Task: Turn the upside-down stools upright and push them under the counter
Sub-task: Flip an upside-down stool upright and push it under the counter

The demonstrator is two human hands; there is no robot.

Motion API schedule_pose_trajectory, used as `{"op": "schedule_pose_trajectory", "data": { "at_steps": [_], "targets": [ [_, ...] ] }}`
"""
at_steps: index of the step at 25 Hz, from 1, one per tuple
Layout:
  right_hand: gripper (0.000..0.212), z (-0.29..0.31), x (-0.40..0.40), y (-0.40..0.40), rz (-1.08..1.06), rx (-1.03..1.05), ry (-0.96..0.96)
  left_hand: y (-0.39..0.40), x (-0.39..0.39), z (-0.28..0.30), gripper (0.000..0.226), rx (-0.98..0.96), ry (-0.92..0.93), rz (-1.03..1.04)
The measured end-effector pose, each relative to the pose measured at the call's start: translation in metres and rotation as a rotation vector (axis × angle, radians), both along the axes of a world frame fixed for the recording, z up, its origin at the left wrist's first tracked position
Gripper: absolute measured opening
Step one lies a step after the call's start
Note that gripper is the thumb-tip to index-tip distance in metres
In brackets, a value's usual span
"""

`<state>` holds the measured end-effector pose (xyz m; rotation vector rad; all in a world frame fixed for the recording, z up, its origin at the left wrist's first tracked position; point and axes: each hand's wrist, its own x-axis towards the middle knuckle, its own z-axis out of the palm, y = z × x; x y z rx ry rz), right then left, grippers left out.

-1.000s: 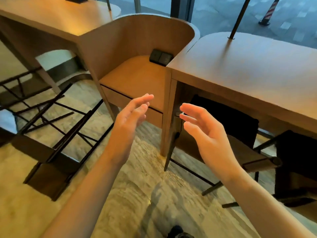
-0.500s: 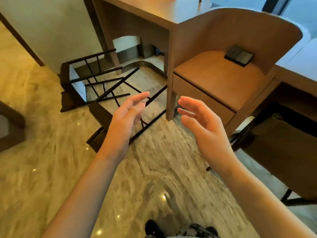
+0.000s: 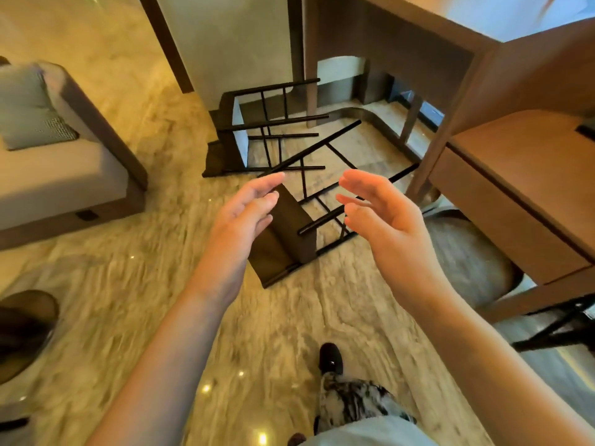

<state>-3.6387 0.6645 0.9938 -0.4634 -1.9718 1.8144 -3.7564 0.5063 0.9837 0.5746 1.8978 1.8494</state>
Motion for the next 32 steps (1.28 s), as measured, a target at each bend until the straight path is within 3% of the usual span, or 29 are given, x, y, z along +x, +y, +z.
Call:
{"op": "schedule_pose_trajectory", "data": {
  "at_steps": [5, 15, 21, 28, 32],
  "targets": [
    [0.037, -0.01, -0.074, 0.002, 0.005, -0.004, -0.028, -0.002, -0.065, -0.008, 0.031, -0.013, -0.004, 0.021],
    [0.034, -0.015, -0.299, 0.013, -0.015, -0.039, -0.049, 0.024, -0.274, 0.005, 0.032, -0.023, -0.007, 0.021],
    [0.033, -0.013, -0.381, 0.015, -0.088, -0.063, -0.084, 0.035, -0.368, -0.003, 0.03, 0.0, -0.039, 0.0],
    [0.031, -0.023, -0.472, -0.011, -0.276, -0.073, -0.113, 0.041, -0.494, -0.021, 0.023, -0.007, 0.012, -0.168],
    [0.031, -0.029, -0.522, -0.046, -0.458, -0.134, -0.126, 0.032, -0.571, -0.022, 0.023, -0.041, 0.021, -0.379]
  ]
}}
